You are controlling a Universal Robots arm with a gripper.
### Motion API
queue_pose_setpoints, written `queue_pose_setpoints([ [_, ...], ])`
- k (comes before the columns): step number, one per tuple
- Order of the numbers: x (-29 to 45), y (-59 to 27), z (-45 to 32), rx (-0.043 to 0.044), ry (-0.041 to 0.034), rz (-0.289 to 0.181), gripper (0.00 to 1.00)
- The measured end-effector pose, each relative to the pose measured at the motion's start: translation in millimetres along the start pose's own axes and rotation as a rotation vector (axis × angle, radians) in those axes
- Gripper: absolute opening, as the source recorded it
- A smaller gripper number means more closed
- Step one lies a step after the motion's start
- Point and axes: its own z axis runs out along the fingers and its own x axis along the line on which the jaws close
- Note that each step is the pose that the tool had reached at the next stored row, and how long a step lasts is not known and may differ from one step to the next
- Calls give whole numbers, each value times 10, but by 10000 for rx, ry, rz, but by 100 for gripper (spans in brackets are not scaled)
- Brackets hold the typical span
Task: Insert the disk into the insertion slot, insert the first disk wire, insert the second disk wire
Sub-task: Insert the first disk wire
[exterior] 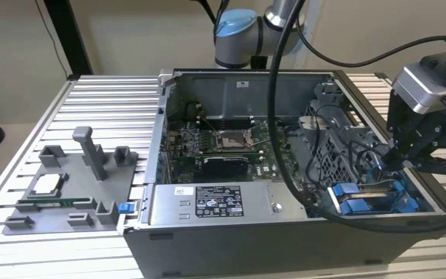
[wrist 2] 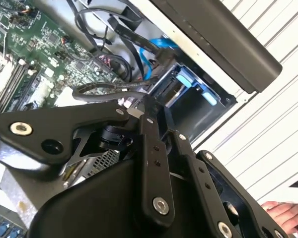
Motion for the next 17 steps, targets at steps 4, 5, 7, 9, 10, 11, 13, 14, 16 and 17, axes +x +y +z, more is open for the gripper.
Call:
queue_pose_setpoints([
  [4, 65, 2, -8, -17, 12, 17, 0],
  [5, 76, 2, -7, -13, 13, 40, 0],
  [7, 87, 3, -5, -1, 20, 110, 0],
  [9, 95, 5, -2, -9, 26, 192, 0],
  [10, 98, 5, 0, -36, 27, 231, 0],
  [11, 99, 3, 3, -68, 29, 265, 0],
  [13, 101, -2, 4, -82, 36, 304, 0],
  [14, 101, -2, 4, -81, 37, 308, 0],
  [16, 101, -3, 6, -80, 35, 315, 0],
  [17, 101, -4, 6, -79, 35, 318, 0],
])
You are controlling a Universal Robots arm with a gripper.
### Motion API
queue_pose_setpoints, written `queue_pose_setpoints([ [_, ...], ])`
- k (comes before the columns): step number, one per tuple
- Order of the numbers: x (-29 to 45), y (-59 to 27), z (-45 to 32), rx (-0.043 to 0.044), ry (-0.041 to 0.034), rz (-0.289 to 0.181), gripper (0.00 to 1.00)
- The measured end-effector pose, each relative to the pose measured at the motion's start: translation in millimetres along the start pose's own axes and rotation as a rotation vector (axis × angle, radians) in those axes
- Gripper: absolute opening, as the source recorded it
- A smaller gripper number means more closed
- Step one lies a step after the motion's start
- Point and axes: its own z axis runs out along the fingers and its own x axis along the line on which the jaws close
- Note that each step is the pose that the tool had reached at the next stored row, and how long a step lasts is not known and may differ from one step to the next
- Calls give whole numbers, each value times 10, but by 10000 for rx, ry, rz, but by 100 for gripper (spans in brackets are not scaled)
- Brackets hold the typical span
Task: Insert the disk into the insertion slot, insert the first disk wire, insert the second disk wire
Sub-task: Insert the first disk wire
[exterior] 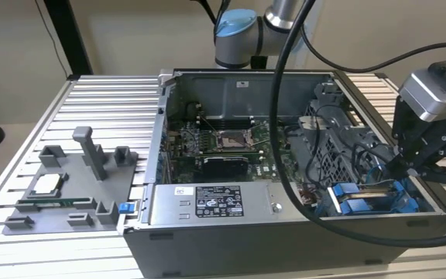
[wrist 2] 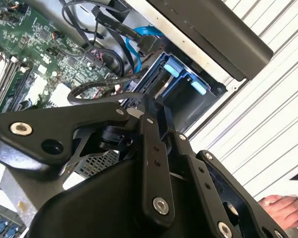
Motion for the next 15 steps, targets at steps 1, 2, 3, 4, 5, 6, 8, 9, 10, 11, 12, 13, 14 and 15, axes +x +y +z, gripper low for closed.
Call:
queue_pose_setpoints([
  [1, 0, 0, 0, 0, 0, 4, 0],
  [2, 0, 0, 0, 1, 0, 6, 0],
  [3, 0, 0, 0, 1, 0, 5, 0],
  [4, 0, 1, 1, 1, -1, 5, 0],
  [5, 0, 1, 1, 1, -1, 5, 0],
  [6, 0, 2, 1, -20, -4, 13, 0],
  [8, 1, 1, 2, -222, -22, 58, 0],
  [9, 1, 2, 4, -328, -33, 81, 0],
  [10, 1, 2, 6, -414, -42, 101, 0],
  [11, 1, 1, 9, -488, -51, 119, 0],
  [12, 3, -4, 15, -539, -61, 132, 0],
  [13, 5, -10, 22, -572, -64, 142, 0],
  [14, 7, -15, 30, -604, -68, 153, 0],
  [15, 10, -22, 39, -634, -70, 164, 0],
])
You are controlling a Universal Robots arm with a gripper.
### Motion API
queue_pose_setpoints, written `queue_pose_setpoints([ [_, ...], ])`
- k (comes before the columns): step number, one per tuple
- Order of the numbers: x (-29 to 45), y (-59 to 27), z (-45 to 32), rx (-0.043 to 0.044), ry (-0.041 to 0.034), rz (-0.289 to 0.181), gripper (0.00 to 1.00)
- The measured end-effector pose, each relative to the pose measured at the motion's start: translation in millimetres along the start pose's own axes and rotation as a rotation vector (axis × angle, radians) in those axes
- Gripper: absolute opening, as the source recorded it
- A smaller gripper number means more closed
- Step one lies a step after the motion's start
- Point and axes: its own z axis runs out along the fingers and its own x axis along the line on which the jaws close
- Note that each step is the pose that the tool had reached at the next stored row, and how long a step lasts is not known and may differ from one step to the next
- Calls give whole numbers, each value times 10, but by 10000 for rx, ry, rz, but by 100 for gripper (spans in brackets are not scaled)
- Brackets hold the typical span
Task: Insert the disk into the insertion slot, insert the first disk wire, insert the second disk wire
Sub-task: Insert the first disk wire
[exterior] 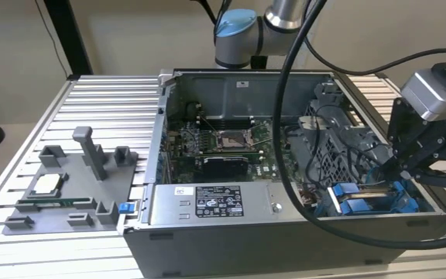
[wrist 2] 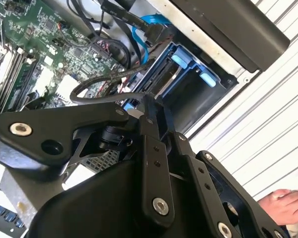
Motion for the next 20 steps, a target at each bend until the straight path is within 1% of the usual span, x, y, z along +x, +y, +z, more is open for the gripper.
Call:
queue_pose_setpoints([
  [2, 6, -19, 21, -34, -6, 16, 0],
  [5, 15, -40, 64, -33, -18, 88, 0],
  [8, 25, -48, 113, 9, -30, 319, 0],
  [13, 31, -60, 169, 89, -41, 782, 0],
  [15, 23, -65, 182, 64, -46, 890, 0],
  [18, 9, -80, 201, -16, -54, 1001, 0],
  [20, 4, -106, 207, -72, -55, 1032, 0],
])
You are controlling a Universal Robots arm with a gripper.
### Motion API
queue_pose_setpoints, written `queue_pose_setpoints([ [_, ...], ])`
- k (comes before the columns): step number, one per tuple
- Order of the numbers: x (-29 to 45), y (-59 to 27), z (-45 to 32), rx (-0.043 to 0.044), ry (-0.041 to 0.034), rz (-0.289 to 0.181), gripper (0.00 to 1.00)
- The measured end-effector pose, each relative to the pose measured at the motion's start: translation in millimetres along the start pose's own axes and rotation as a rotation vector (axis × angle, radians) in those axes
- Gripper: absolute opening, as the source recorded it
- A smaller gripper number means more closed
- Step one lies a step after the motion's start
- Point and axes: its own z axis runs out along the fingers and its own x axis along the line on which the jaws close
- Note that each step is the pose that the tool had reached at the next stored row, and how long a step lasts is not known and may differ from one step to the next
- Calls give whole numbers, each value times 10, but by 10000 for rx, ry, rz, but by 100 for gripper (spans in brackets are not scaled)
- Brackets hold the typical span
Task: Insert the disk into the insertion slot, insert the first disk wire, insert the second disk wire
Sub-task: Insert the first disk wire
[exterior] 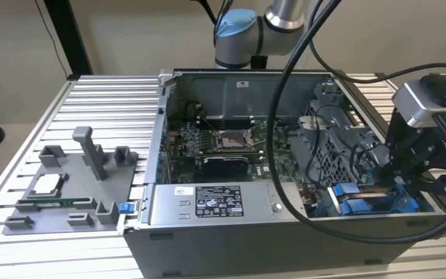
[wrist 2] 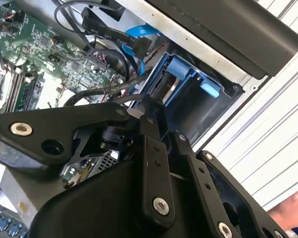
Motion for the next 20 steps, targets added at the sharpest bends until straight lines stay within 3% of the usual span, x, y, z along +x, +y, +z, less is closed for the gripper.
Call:
queue_pose_setpoints([
  [3, -8, -62, 0, -37, 4, 14, 0],
  [10, -8, -76, 0, -38, 2, 12, 0],
  [14, -18, -159, -2, -76, 3, 21, 0],
  [16, -32, -196, -1, -140, 16, 33, 0],
  [20, -98, -215, 17, -380, 103, 81, 0],
])
